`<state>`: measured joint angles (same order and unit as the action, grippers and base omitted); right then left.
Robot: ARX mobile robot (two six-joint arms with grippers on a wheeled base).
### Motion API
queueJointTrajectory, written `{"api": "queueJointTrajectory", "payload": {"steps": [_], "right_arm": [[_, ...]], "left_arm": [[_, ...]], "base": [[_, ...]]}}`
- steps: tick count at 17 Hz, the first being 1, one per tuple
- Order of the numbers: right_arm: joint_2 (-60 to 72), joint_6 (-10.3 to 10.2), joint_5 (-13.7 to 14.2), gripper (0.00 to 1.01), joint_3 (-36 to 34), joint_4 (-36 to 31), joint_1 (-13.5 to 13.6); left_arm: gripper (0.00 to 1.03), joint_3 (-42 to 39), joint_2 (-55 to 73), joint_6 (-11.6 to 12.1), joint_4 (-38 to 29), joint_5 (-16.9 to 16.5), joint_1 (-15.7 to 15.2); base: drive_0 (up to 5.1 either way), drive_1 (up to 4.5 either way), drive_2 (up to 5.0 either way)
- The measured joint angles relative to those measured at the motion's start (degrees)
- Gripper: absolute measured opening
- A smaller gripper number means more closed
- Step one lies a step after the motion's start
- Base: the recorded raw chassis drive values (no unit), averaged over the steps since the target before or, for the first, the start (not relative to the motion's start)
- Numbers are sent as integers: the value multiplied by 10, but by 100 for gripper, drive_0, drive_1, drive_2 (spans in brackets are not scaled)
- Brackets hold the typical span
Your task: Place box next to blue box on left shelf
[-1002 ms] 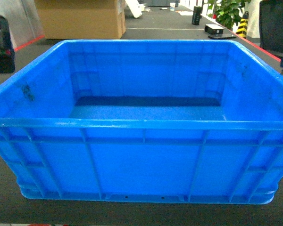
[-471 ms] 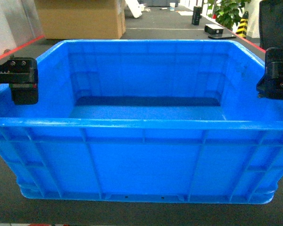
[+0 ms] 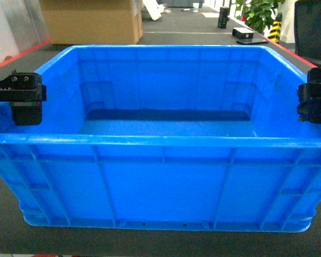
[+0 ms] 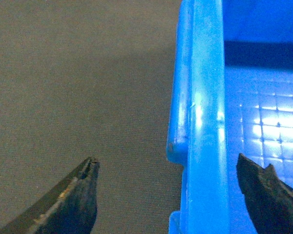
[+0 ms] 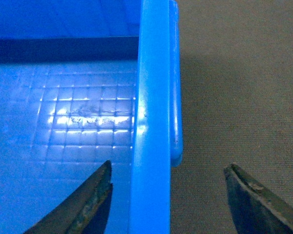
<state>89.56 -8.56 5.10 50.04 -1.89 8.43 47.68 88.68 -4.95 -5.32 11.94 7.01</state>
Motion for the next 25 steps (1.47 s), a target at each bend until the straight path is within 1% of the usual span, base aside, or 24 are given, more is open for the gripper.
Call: {"api": "queueJointTrajectory", "payload": {"steps": [2,4,5,6,7,8,9,11,13,16,18,19,20,21,22,23,24,25], "right_arm": [[0,0,0,49,0,2,3],[0,0,-4,25,0,1,6],[0,0,-7,16,0,0,6],[0,-12,-9,9,0,-3,6],[0,-15,-9,9,-1,-4,6],[0,-18,-9,9,-3,-9,6],[-2,-20,-8,9,-7,-17,6],[-27,-23,4,9,-33,-36,10],[-72,-23,20,9,-61,-55,14],[-135,-19,36,9,-89,-97,25],[-211,-15,58,9,-119,-103,37],[-240,-12,61,9,-133,-101,40],[-295,-5,69,9,-163,-91,46],[-395,-5,79,9,-213,-38,54],[-443,-5,82,9,-227,-14,55],[-460,-3,94,9,-234,-15,61],[-467,-1,100,9,-236,-16,67],[-468,3,102,9,-236,-18,67]], "left_arm": [[66,4,2,-6,10,-5,-2],[43,5,2,-6,14,-10,-1],[34,6,2,-6,14,-11,2],[21,6,2,-6,14,-13,5],[15,6,2,-7,10,-16,6],[12,5,-4,-7,9,-23,6],[11,0,-9,-7,0,-22,7],[11,-36,-32,-5,-36,-11,16],[11,-81,-77,-2,-89,-6,23],[11,-104,-137,3,-123,4,23],[11,-131,-216,9,-127,10,23],[11,-146,-244,9,-128,11,23],[11,-174,-297,9,-117,11,27],[10,-216,-400,9,-64,11,37],[10,-225,-447,9,-35,13,46],[10,-225,-461,14,-33,19,52],[10,-225,-462,16,-37,20,53],[10,-225,-462,15,-37,21,53]], "base": [[0,0,0],[0,0,0],[0,0,0],[0,0,0],[0,0,0],[0,0,0],[0,0,0],[0,0,0],[0,0,0],[0,0,0],[0,0,0],[0,0,0],[0,0,0],[0,0,0],[0,0,0],[0,0,0],[0,0,0],[0,0,0]]}}
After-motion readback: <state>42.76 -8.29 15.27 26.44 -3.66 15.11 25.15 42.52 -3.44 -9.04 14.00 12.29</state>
